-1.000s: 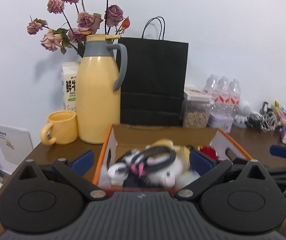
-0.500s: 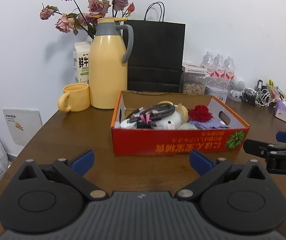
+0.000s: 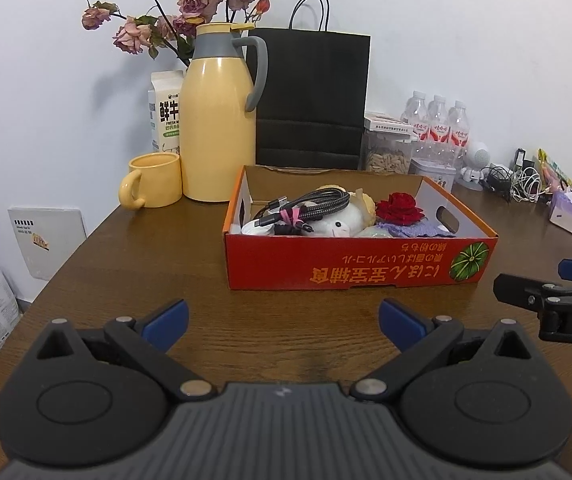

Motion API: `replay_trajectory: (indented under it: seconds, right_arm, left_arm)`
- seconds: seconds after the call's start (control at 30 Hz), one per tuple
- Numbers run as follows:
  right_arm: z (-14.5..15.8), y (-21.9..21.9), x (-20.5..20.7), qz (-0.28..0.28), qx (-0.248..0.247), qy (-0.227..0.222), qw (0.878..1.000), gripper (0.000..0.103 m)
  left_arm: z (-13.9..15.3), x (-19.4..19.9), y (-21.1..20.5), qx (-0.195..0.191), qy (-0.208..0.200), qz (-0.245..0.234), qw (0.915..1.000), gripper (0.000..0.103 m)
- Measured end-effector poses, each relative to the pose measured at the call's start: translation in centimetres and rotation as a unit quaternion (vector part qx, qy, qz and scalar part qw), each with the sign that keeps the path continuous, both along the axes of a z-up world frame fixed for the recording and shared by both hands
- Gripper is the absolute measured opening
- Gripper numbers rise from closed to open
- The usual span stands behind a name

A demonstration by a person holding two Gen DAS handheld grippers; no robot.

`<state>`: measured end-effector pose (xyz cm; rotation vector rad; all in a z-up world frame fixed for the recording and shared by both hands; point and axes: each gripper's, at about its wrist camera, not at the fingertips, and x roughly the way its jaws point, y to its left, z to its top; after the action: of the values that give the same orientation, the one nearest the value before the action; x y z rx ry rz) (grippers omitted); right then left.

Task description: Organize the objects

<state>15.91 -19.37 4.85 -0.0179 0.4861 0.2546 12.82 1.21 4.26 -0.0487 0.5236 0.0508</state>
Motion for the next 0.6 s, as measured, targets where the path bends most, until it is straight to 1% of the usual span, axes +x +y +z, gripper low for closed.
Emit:
replay_trajectory:
  seconds: [0.6]
  right_arm:
    - [0.01, 0.07, 0.13, -0.001, -0.001, 0.0, 1.0, 0.103]
  left_arm:
    - [-0.07, 0.05, 0.2, -0.003, 0.001, 0.0, 1.0, 0.103]
